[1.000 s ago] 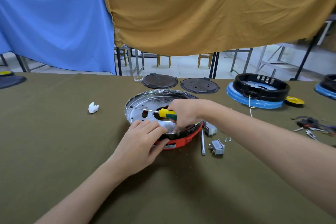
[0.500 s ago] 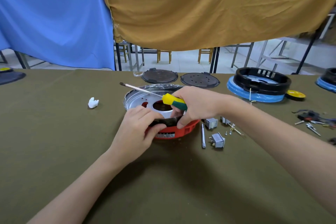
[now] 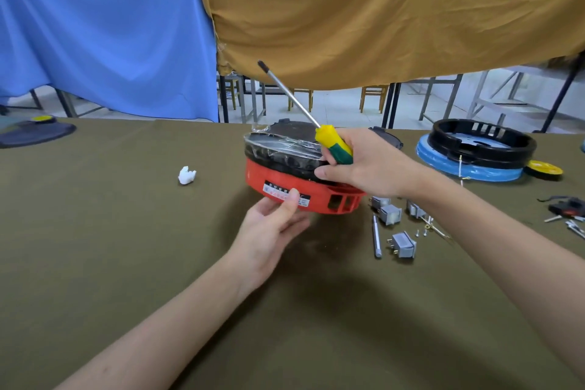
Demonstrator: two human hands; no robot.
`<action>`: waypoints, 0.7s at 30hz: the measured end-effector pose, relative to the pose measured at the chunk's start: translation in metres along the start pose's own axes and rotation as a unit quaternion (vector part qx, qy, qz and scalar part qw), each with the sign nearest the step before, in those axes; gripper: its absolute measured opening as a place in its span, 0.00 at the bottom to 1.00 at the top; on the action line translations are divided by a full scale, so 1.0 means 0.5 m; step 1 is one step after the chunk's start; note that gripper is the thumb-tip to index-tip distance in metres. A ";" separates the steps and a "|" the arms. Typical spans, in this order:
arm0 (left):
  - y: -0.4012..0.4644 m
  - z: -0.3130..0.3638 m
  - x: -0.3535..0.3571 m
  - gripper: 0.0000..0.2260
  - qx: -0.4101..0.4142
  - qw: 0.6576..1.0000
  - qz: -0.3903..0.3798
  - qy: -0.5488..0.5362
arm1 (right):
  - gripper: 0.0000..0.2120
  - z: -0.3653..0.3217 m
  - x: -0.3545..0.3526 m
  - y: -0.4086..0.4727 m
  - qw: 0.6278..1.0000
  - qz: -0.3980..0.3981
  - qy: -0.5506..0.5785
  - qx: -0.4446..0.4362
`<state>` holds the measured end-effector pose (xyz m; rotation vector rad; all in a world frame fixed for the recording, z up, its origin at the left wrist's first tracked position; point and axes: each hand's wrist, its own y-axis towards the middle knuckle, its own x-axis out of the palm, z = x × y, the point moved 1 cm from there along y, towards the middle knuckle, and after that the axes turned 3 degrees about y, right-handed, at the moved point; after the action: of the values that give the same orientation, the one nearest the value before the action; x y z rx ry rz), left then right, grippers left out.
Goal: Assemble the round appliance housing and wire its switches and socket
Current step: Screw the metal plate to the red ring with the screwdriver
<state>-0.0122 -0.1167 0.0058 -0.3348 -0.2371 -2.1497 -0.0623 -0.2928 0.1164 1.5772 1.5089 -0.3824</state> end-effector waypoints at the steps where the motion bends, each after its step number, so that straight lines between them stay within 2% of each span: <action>1: 0.003 -0.001 0.003 0.16 0.009 1.000 -0.012 -0.009 | 0.15 -0.001 0.000 0.001 1.000 0.006 0.007 -0.004; 10: 0.016 -0.011 -0.010 0.13 0.014 0.996 -0.039 -0.079 | 0.13 0.004 0.008 0.005 0.999 0.034 -0.019 -0.020; 21: 0.022 -0.013 -0.013 0.15 0.018 0.990 -0.051 -0.131 | 0.13 0.007 0.005 0.005 0.999 0.015 -0.032 -0.030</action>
<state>-0.0007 -0.1198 -0.0018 -0.5978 -0.4500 -2.1956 -0.0585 -0.2935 0.1137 1.5261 1.4332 -0.3642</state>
